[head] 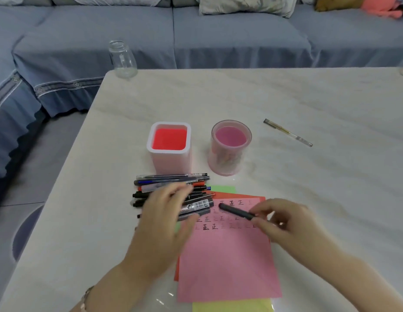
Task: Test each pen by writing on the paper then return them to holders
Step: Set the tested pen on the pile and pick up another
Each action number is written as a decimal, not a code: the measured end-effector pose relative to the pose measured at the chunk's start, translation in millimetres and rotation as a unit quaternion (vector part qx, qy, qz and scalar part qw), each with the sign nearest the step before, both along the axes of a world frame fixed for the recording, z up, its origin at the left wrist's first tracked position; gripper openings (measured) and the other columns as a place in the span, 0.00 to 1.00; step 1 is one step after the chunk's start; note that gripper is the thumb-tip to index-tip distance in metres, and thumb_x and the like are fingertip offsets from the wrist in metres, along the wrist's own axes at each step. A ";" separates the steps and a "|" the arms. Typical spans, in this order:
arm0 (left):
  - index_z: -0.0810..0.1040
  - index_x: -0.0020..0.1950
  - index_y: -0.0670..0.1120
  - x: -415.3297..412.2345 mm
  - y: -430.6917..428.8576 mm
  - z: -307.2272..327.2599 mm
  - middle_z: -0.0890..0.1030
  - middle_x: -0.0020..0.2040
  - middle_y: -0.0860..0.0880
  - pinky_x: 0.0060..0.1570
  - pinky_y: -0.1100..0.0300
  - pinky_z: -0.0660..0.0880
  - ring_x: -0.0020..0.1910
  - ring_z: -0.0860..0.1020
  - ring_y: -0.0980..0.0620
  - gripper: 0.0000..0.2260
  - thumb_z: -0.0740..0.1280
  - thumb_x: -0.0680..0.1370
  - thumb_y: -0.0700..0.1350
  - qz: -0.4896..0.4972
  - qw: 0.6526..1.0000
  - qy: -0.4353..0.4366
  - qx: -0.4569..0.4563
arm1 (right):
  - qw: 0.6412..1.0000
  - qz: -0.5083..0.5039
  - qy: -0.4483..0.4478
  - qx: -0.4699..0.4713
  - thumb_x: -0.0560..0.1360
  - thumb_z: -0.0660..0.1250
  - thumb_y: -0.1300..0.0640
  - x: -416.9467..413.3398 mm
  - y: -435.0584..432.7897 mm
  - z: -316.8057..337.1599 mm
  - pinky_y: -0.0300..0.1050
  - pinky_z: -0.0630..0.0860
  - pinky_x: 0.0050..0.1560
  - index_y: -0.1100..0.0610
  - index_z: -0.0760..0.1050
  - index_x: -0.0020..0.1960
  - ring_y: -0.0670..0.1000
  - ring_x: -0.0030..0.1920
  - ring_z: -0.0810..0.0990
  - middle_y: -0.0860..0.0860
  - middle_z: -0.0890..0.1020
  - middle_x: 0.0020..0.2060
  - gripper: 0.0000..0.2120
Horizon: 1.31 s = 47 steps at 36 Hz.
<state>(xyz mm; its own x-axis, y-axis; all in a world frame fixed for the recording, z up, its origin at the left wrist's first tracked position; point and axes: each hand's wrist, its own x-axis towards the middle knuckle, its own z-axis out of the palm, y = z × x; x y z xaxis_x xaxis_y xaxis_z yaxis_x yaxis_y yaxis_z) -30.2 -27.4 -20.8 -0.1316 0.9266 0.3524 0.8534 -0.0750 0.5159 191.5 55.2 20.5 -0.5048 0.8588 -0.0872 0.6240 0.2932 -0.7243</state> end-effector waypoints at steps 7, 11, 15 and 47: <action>0.71 0.56 0.46 38.6 -0.7 4.7 0.78 0.42 0.51 0.42 0.63 0.66 0.41 0.69 0.54 0.13 0.51 0.83 0.50 -0.190 0.976 0.095 0.044 | 0.994 0.087 0.006 -0.061 0.70 0.70 0.60 -16.7 -24.5 25.6 0.30 0.72 0.39 0.37 0.75 0.36 0.42 0.38 0.79 0.31 0.78 0.37 0.16; 0.69 0.53 0.49 40.1 -9.2 3.2 0.73 0.40 0.54 0.38 0.67 0.65 0.38 0.67 0.58 0.11 0.50 0.83 0.49 -0.180 0.984 0.004 0.002 | 0.952 0.055 0.176 -0.243 0.63 0.76 0.61 -5.3 -21.0 36.5 0.41 0.79 0.41 0.46 0.81 0.45 0.51 0.36 0.83 0.52 0.85 0.36 0.14; 0.69 0.51 0.53 46.2 -11.1 8.8 0.68 0.38 0.62 0.38 0.76 0.63 0.36 0.67 0.65 0.06 0.52 0.81 0.50 -0.130 0.986 -0.100 -0.035 | 0.864 0.002 0.374 -0.337 0.54 0.81 0.46 -5.1 -25.4 24.0 0.37 0.73 0.29 0.54 0.80 0.41 0.52 0.26 0.76 0.53 0.77 0.27 0.21; 0.79 0.47 0.43 -21.4 -40.5 -41.9 0.74 0.43 0.46 0.39 0.55 0.68 0.40 0.72 0.45 0.10 0.59 0.74 0.42 0.049 0.986 0.146 -0.058 | 0.980 0.033 -0.002 0.195 0.76 0.53 0.36 -5.5 -52.9 -72.8 0.41 0.65 0.63 0.47 0.70 0.51 0.45 0.63 0.70 0.43 0.75 0.60 0.17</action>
<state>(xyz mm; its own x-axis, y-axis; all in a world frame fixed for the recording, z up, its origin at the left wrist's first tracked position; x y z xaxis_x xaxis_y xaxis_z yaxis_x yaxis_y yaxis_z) -51.6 -68.0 -62.7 -0.1307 0.9508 0.2808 0.9669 0.0597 0.2481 186.0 2.4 -52.3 -0.5603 0.7929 0.2397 0.5965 0.5870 -0.5474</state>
